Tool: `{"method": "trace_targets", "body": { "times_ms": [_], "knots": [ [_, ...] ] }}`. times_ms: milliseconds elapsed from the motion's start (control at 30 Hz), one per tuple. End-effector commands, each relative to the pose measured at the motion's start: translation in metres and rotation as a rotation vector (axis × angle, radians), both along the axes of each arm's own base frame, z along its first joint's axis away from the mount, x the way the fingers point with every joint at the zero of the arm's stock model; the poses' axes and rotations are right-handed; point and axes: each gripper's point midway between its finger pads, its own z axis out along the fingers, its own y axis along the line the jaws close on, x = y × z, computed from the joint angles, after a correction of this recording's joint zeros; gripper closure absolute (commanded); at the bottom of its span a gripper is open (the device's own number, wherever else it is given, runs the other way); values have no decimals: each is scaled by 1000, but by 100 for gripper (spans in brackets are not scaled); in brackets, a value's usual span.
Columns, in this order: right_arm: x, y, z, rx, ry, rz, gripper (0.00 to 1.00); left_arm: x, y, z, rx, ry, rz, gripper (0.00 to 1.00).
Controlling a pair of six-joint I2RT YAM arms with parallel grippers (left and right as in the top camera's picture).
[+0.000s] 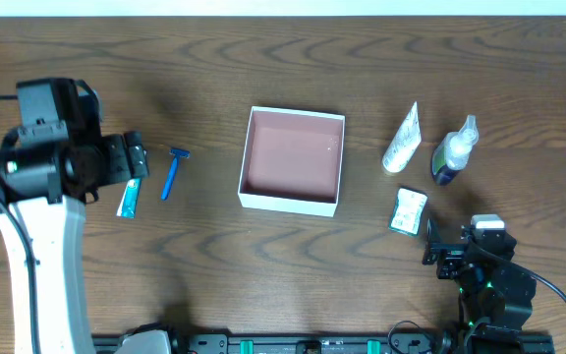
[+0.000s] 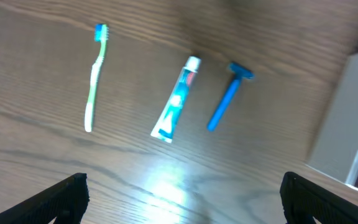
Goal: Pack container
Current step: 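Reach left gripper to the green toothbrush and grasp its handle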
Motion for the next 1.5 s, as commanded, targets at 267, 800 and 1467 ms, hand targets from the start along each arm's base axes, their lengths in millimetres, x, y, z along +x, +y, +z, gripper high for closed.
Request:
{"method": "trace_targets", "body": {
  "times_ms": [267,800,1467],
  "knots": [
    [0,-1,-1,-10,0,2,1,33,89,-27,153,31,184,2],
    [0,-1,-1,-10,0,2,1,46,164,-143,18,214,162,2],
    [0,-1,-1,-10,0,2,1,78,186,-242,10,250,11,31]
  ]
}}
